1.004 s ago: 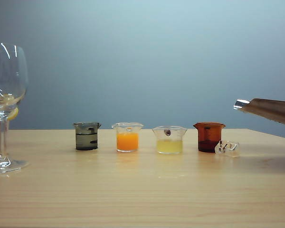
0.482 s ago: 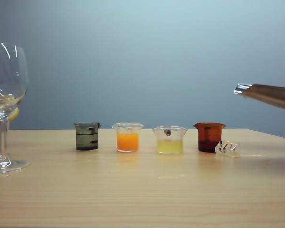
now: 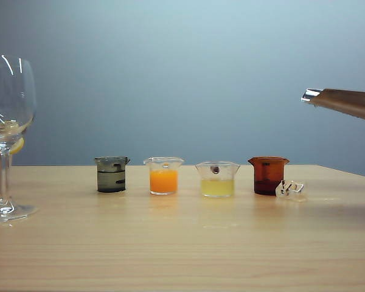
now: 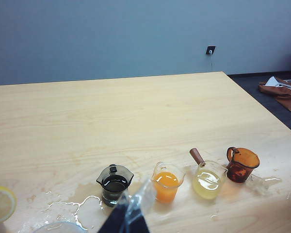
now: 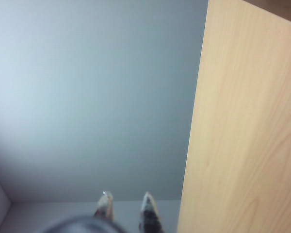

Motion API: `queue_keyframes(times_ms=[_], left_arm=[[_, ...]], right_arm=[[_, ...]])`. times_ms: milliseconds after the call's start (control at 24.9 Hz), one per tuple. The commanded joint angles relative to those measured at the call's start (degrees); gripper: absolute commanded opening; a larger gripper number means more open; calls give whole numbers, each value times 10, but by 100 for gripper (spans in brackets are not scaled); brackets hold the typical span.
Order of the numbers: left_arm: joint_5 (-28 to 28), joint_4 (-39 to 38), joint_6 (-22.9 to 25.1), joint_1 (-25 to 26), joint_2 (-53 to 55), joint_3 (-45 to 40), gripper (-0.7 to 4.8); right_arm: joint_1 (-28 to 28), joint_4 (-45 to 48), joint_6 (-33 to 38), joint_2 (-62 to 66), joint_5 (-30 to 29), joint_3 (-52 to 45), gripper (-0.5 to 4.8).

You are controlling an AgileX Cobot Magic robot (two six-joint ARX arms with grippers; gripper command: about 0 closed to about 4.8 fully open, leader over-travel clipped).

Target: Pick up the ice scoop on the desk filled with ice cubes, pour the ice into the goblet, and finally put the scoop back on the table.

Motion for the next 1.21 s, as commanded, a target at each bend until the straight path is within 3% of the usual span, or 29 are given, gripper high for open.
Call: queue_keyframes(times_ms=[40, 281, 763, 1205], left_arm=[[3, 7, 0, 0, -1, 3, -6], [3, 7, 0, 0, -1, 3, -5], [5, 7, 0, 0, -1, 3, -6], [4, 6, 0, 0, -1, 3, -5]], right_arm=[[5, 4, 9, -24, 7, 5, -6], [28, -24, 9, -65, 14, 13, -6], [116, -141, 7, -128, 4, 130, -6], [238, -333, 0, -140, 31, 219, -6]])
